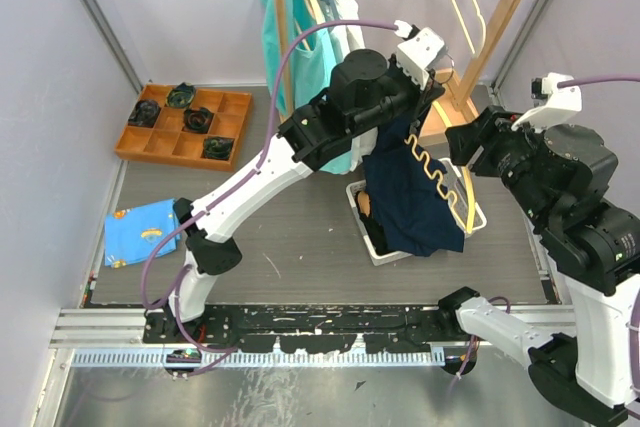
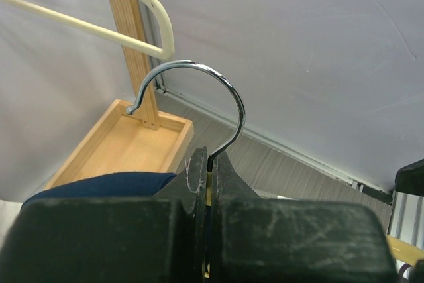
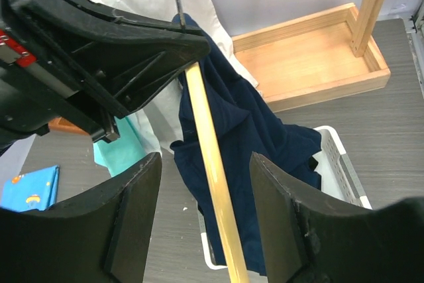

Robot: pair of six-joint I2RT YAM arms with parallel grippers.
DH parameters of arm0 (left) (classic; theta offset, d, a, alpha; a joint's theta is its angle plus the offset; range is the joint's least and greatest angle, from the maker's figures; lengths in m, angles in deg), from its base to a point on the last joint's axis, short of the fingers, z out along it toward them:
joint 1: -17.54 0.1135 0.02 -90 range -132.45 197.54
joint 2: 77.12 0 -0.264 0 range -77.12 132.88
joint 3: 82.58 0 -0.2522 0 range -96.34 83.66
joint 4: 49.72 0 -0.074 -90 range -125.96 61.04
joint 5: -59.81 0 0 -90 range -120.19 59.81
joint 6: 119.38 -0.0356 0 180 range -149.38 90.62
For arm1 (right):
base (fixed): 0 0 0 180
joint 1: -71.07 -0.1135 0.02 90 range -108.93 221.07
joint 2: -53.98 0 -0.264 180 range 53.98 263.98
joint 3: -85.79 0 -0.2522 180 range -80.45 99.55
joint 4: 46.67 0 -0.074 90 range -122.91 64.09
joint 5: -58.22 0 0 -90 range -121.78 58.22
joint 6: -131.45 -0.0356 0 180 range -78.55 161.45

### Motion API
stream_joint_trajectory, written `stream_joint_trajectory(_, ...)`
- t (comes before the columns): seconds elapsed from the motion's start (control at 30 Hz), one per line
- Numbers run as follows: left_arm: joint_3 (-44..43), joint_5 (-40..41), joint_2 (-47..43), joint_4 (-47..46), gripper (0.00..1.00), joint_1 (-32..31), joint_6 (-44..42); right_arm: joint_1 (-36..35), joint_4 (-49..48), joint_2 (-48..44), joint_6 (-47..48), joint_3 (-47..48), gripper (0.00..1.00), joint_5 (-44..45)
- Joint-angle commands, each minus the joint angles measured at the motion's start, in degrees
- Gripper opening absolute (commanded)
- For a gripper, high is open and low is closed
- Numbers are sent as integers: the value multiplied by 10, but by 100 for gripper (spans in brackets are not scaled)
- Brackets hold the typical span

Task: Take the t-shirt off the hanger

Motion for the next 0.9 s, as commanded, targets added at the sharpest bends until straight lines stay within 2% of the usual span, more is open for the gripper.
stream_joint_trajectory(0.0,-10,3,6,-10,0,-3,-10,-3,0,1,16,20,62,-32)
stream_joint_trajectory(0.67,-16,-18,-3,-9,0,-7,-12,-2,67,32,6,-1,66,-60)
stream_joint_trajectory(0.87,-19,-21,-5,-10,0,-11,-11,-3,68,32,10,-10,57,-50)
